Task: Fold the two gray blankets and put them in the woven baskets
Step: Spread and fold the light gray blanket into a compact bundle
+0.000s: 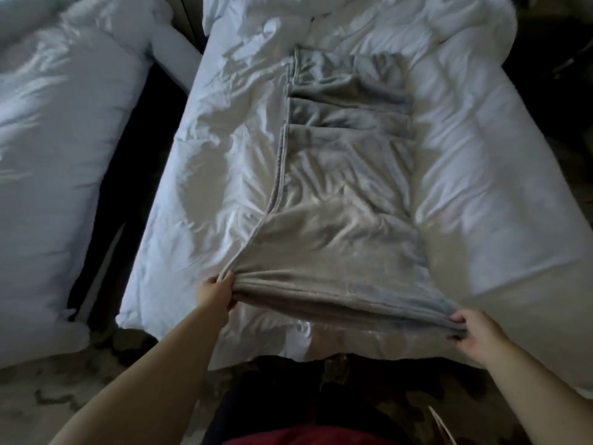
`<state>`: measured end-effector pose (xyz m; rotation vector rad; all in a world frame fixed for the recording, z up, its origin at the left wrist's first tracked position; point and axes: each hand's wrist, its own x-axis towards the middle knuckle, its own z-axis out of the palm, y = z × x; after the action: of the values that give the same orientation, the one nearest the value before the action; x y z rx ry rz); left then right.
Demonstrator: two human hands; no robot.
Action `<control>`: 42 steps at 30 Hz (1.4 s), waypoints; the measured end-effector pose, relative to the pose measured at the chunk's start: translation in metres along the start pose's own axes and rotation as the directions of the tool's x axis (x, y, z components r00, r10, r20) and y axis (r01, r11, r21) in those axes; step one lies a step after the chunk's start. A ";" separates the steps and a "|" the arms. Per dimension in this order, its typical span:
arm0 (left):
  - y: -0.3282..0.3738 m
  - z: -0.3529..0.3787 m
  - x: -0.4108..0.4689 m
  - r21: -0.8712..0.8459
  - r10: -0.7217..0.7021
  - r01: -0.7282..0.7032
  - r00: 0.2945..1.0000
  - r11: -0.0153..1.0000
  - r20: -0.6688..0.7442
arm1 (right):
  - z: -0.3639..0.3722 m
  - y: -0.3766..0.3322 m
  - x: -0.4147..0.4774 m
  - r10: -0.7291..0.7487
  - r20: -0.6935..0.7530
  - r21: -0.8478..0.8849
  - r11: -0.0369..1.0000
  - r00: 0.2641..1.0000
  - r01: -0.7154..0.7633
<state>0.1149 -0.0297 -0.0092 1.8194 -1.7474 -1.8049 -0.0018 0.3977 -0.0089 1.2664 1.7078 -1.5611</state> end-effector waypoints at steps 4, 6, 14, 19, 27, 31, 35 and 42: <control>-0.036 -0.041 -0.023 0.133 0.024 -0.024 1.000 0.991 0.003 | -0.033 0.053 -0.028 0.019 -0.012 -0.017 1.000 1.000 -0.019; -0.053 -0.060 -0.032 0.152 0.025 -0.026 1.000 0.988 0.010 | -0.043 0.082 -0.042 0.009 -0.037 -0.003 1.000 0.999 -0.009; -0.118 -0.146 -0.067 0.390 -0.004 -0.006 1.000 0.921 0.026 | -0.087 0.201 -0.097 -0.001 -0.089 0.134 0.991 0.996 0.013; -0.153 -0.185 -0.082 0.509 0.008 -0.019 1.000 0.861 0.023 | -0.103 0.248 -0.123 -0.030 -0.104 0.146 0.988 0.994 0.045; -0.167 -0.213 -0.127 0.334 -0.080 0.066 0.996 0.940 0.030 | -0.130 0.276 -0.161 -0.034 -0.122 0.067 0.997 0.992 0.042; -0.144 -0.216 -0.159 -0.019 -0.006 0.009 0.990 1.000 0.143 | -0.140 0.240 -0.185 -0.141 -0.087 0.181 0.971 0.986 0.154; -0.125 -0.221 -0.187 -0.389 0.037 0.085 0.954 0.917 0.297 | -0.154 0.199 -0.225 -0.333 -0.058 0.369 0.869 0.941 0.330; -0.176 -0.225 -0.218 -0.554 -0.041 0.191 0.962 0.810 0.271 | -0.193 0.229 -0.235 -0.308 0.006 0.630 0.740 0.951 0.236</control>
<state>0.4535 0.0414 0.0873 1.5152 -0.9578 -2.3572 0.3441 0.4912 0.1204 1.2093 1.3852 -2.4738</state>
